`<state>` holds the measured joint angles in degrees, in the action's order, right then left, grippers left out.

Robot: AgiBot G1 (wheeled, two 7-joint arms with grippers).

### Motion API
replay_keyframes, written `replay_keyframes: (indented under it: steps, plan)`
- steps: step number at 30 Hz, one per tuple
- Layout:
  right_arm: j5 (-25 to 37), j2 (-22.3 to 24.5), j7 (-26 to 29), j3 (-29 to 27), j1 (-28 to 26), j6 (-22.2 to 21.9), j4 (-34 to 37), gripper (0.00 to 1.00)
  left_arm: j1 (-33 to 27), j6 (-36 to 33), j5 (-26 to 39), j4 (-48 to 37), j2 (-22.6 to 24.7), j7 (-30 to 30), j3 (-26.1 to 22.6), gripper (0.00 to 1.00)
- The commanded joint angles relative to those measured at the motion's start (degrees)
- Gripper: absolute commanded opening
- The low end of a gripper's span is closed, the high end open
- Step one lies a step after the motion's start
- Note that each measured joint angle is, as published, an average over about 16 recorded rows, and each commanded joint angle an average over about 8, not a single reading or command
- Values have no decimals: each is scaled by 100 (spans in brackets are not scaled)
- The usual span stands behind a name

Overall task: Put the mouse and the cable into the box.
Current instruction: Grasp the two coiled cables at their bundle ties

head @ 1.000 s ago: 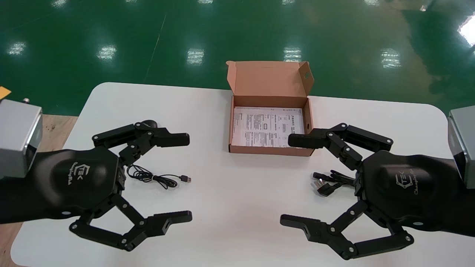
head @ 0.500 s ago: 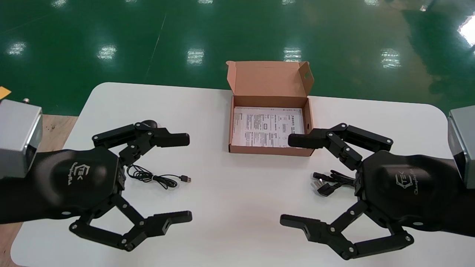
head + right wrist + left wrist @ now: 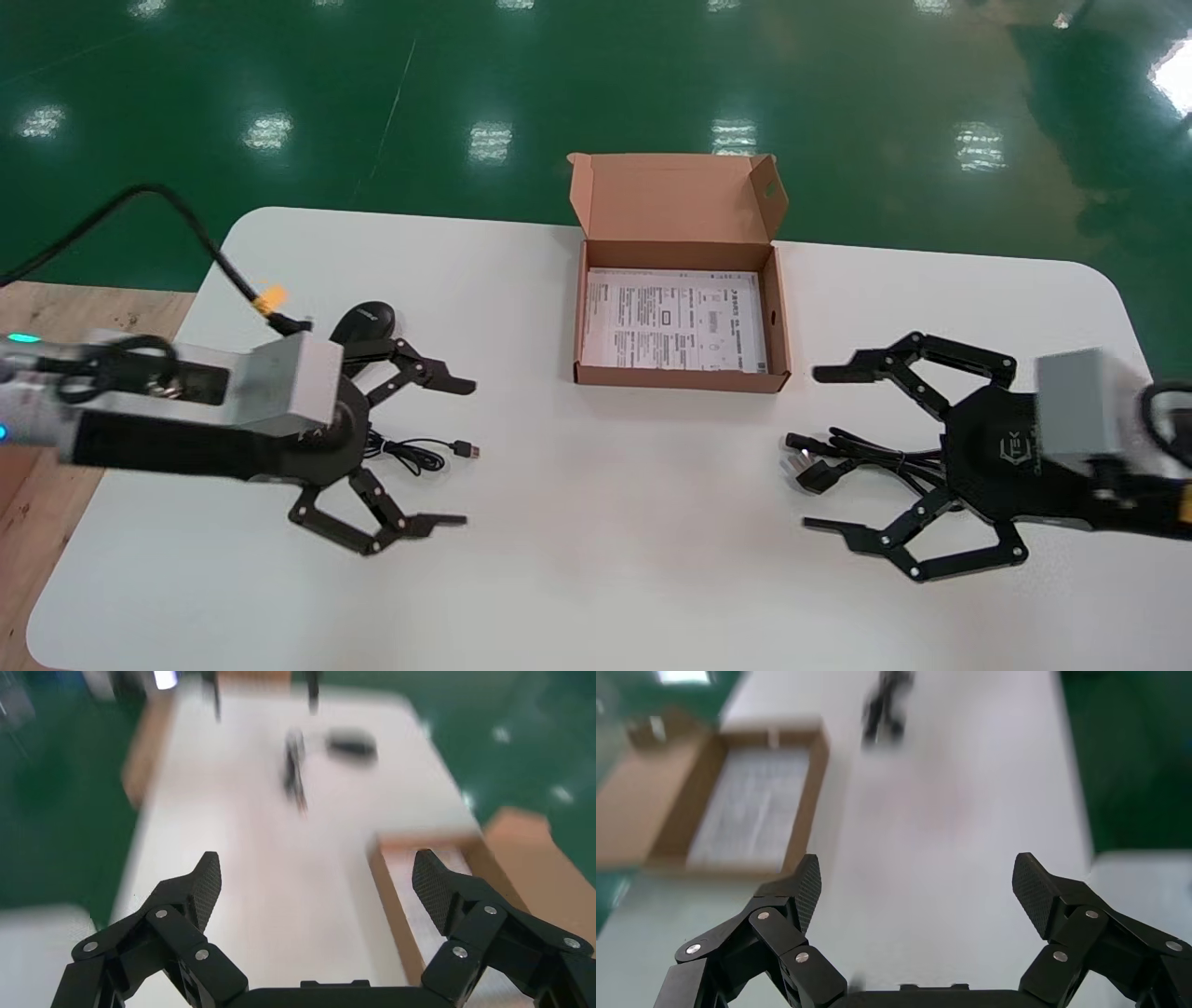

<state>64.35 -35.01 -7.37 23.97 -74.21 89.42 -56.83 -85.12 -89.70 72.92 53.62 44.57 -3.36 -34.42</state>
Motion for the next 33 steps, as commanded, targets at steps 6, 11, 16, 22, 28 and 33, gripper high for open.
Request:
replay_keyframes:
  steps: [6, 11, 16, 22, 28, 33]
  plan:
    - [1365, -319, -1195, 603, -758, -138, 1205, 100, -781, 164, 1178, -1823, 639, -1161, -634, 100]
    - [1967, -664, -1887, 861, -1184, -333, 2127, 100, -1090, 470, 1566, -3007, 1065, -1890, -823, 100]
    - [2365, -951, -2488, 1037, -1510, -553, 3000, 100, -1255, 810, 1832, -3868, 1379, -2516, -960, 100]
    - [2631, -1279, -3101, 1167, -1754, -848, 3950, 100, -1340, 1188, 2004, -4601, 1624, -3065, -1054, 100]
    - [2725, -1532, -3434, 1213, -1856, -1109, 4553, 95, -1378, 1441, 2033, -4963, 1761, -3318, -1065, 100]
    - [2774, -1635, -3537, 1237, -1911, -1218, 4804, 33, -1401, 1562, 2022, -5138, 1818, -3358, -1050, 43]
